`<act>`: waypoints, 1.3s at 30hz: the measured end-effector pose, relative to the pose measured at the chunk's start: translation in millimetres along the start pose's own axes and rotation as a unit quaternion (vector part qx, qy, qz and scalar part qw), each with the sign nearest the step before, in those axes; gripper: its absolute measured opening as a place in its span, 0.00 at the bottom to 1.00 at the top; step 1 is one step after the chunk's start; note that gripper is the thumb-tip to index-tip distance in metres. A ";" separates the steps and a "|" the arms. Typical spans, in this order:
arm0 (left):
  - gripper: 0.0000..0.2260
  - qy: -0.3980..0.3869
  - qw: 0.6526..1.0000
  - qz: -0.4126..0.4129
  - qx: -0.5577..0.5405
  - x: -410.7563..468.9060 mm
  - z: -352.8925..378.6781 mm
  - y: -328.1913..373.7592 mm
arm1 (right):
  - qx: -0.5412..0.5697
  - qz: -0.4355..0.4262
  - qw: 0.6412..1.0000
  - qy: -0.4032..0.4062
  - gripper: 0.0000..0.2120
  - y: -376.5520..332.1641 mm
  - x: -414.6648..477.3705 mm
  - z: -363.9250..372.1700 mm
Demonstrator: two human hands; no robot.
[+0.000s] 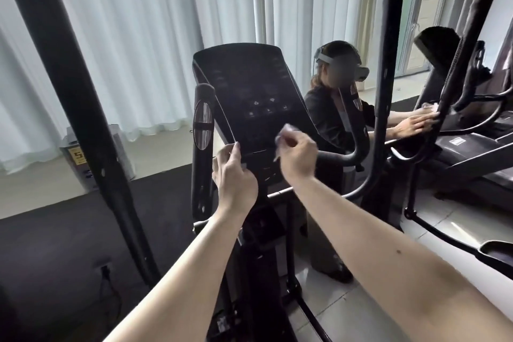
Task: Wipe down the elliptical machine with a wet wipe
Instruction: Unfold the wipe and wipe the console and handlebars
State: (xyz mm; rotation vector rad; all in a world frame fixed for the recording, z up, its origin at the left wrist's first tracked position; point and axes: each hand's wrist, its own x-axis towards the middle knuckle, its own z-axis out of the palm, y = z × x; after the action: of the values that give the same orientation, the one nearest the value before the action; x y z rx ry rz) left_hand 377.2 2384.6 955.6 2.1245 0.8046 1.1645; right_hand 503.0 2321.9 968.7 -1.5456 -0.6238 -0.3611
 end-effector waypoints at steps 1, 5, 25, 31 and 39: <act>0.29 0.001 1.000 0.005 0.000 -0.5 0.5 -1.7 | -0.002 0.036 0.999 0.022 0.03 9.3 13.4 -7.4; 0.30 0.011 1.000 0.015 0.008 -0.9 2.8 -3.3 | -0.027 0.060 0.998 0.022 0.05 21.2 26.8 -10.3; 0.35 0.021 1.000 -0.003 0.013 -5.5 6.8 -8.0 | -0.016 -0.122 0.988 -0.094 0.04 -10.6 -27.0 15.7; 0.35 0.016 0.999 -0.005 0.028 -7.2 0.7 -3.6 | -0.033 -0.065 0.996 0.042 0.04 23.1 11.3 -16.4; 0.35 0.008 0.999 0.009 0.029 -6.6 1.4 -9.1 | 0.050 0.100 0.988 0.105 0.08 27.7 15.9 -6.6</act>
State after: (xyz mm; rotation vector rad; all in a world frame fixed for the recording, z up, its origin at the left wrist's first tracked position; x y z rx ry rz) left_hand 373.5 2385.4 945.0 2.1773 0.8373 1.1829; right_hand 532.9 2318.5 956.0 -1.4373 -0.3154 -0.3294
